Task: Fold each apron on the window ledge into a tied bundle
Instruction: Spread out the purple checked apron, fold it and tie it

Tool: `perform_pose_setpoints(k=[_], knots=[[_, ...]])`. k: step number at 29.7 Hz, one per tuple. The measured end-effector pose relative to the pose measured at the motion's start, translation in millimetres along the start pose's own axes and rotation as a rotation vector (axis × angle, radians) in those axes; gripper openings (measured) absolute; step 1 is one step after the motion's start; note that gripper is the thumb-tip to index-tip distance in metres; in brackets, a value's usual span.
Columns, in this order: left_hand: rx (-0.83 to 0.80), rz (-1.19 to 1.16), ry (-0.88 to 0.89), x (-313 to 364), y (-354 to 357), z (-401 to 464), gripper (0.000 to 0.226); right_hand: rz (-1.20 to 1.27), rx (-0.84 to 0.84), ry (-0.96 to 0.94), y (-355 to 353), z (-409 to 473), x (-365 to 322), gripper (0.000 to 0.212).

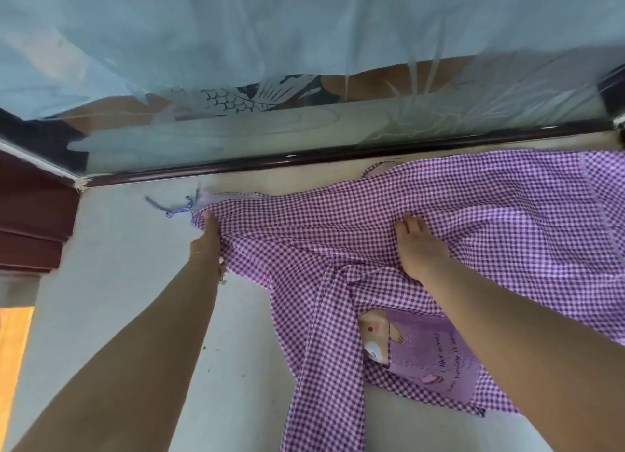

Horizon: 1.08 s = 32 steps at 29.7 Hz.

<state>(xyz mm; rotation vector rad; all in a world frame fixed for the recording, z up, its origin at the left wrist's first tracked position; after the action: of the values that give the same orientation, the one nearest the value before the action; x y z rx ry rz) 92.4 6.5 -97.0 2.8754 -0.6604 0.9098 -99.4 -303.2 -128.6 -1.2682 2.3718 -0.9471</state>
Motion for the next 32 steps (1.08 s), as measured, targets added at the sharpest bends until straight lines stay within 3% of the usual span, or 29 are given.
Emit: perform_pose_setpoints(k=[1,2,3,4,5,6,7,8,11,12,15,16,18,19,20,21,22,23,24,25,26,28,30,32], knots=[[-0.190,0.024,-0.063,-16.5,4.4,1.2,0.098,-0.015,-0.005,-0.005,0.7,-1.4,1.2,0.079],[-0.282,0.088,-0.087,-28.8,7.9,-3.1,0.103,-0.024,0.002,-0.001,0.0,0.0,3.6,0.079],[-0.257,0.111,-0.042,-30.3,3.7,-4.1,0.097,-0.034,0.000,-0.012,-3.4,0.0,5.6,0.080],[-0.040,0.109,0.005,-41.0,-17.4,-19.1,0.081,-0.076,0.003,-0.038,-0.3,-4.8,-3.3,0.083],[0.338,0.192,0.045,-44.5,-47.3,-15.4,0.060,-0.068,-0.004,-0.018,-3.1,-2.7,2.9,0.087],[0.602,0.257,0.034,-53.9,-66.9,-21.8,0.046,-0.059,-0.003,0.013,-3.4,-2.7,7.0,0.091],[0.623,0.234,0.034,-63.9,-65.8,-29.0,0.043,-0.048,0.028,0.019,-2.6,-10.2,6.1,0.092],[0.534,0.204,-0.016,-73.4,-50.4,-27.4,0.048,-0.020,0.079,-0.056,-2.9,-16.9,-4.0,0.087],[-0.055,0.255,-0.266,-136.1,26.6,-62.6,0.062,0.131,0.414,-0.593,37.0,-79.8,-61.6,0.045],[-0.187,0.306,-0.321,-150.9,40.1,-79.6,0.062,0.141,0.417,-0.651,49.9,-97.0,-71.7,0.043],[-0.605,0.402,-0.365,-150.7,49.0,-115.1,0.054,0.079,0.313,-0.647,77.0,-116.9,-72.2,0.072],[-0.742,0.318,-0.330,-136.7,54.1,-122.2,0.054,0.066,0.298,-0.712,79.2,-125.0,-73.9,0.084],[-0.833,0.110,-0.217,-94.1,70.9,-138.1,0.042,0.146,0.327,-0.849,74.3,-150.0,-75.6,0.093],[-0.817,0.052,-0.150,-66.8,89.5,-145.8,0.033,0.313,0.373,-0.853,65.6,-162.4,-70.5,0.083],[-0.764,0.042,-0.073,-41.2,107.8,-149.9,0.037,0.637,0.398,-0.775,50.8,-167.0,-63.4,0.058],[-0.708,0.032,-0.085,-20.8,124.4,-158.4,0.048,1.053,0.382,-0.616,41.5,-160.5,-50.1,0.031],[-0.519,-0.098,-0.011,-3.0,126.6,-150.7,0.056,1.482,0.315,-0.385,37.4,-146.6,-33.8,0.019],[-0.496,-0.117,0.137,5.6,132.1,-144.7,0.060,1.850,0.156,-0.134,43.8,-132.5,-24.4,0.019],[-0.520,-0.131,0.156,12.2,142.9,-133.6,0.063,2.104,-0.042,0.053,51.2,-121.2,-19.8,0.021],[-0.546,-0.130,0.191,15.7,142.2,-120.5,0.062,2.177,-0.205,0.166,60.1,-112.2,-17.2,0.022],[-0.457,-0.189,0.175,14.5,135.0,-105.4,0.058,2.128,-0.318,0.210,63.2,-109.6,-15.4,0.021],[-0.244,-0.154,0.139,-0.6,114.9,-79.5,0.043,1.875,-0.348,0.237,71.7,-103.9,-8.8,0.021],[-0.095,-0.019,0.176,-15.5,101.5,-63.3,0.024,1.529,-0.083,0.173,68.9,-91.0,7.5,0.041],[0.039,0.179,0.285,-22.0,96.3,-52.3,0.031,0.810,0.368,-0.014,37.9,-80.3,19.3,0.071]])
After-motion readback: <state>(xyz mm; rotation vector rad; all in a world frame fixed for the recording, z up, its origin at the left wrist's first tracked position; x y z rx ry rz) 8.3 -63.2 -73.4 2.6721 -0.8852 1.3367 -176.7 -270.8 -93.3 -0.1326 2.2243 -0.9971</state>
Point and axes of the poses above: each hand's wrist, its own z-axis towards the middle knuckle, its own y-axis out of the palm, x = y × z, the point moved 5 cm from there along z, towards the middle knuckle, and after that the axes turned 8 degrees about -x, right-handed, at the moved point
